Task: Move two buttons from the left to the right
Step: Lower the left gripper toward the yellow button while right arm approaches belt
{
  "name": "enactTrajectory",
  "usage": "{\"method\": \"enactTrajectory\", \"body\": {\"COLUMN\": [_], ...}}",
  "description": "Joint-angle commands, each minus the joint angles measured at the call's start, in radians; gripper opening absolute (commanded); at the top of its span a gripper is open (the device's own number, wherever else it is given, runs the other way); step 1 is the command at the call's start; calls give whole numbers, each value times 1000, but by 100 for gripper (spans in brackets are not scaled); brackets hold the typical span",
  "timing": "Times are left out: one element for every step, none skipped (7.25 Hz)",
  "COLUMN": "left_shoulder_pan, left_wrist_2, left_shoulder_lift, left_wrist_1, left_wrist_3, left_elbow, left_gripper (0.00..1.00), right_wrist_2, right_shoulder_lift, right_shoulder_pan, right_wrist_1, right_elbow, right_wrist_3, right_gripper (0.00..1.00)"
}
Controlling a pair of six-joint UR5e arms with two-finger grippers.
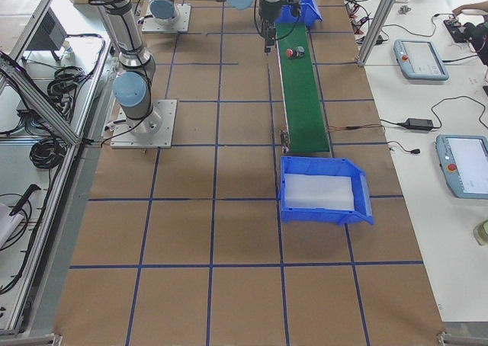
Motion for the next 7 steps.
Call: {"method": "enactTrajectory", "body": {"left_shoulder_pan": [-1, -1, -1, -1, -2, -2, -1], "left_wrist_2": [-7, -8, -8, -10, -10, -13, -43], "left_shoulder_lift": [2, 2, 2, 0, -8, -18, -21], "left_wrist_1": [64, 95, 139, 164, 198, 219, 223], "left_wrist_3": [41, 67, 91, 107, 160, 205, 210], "left_elbow": [-59, -87, -110, -131, -143, -147, -147], "left_gripper": [96, 96, 96, 96, 96, 96, 96], "right_wrist_2": [2, 6, 35, 75, 81, 83, 83], "right_shoulder_lift": [1, 1, 0, 16, 62, 101, 171], "right_shoulder_pan": [0, 0, 0, 2, 2, 2, 9], "right_wrist_1": [1, -5, -48, -104, -146, -181, -268], "right_elbow": [2, 14, 29, 32, 22, 12, -11], "right_wrist_3": [1, 11, 65, 111, 99, 103, 104], "right_gripper": [100, 100, 100, 100, 100, 100, 100]}}
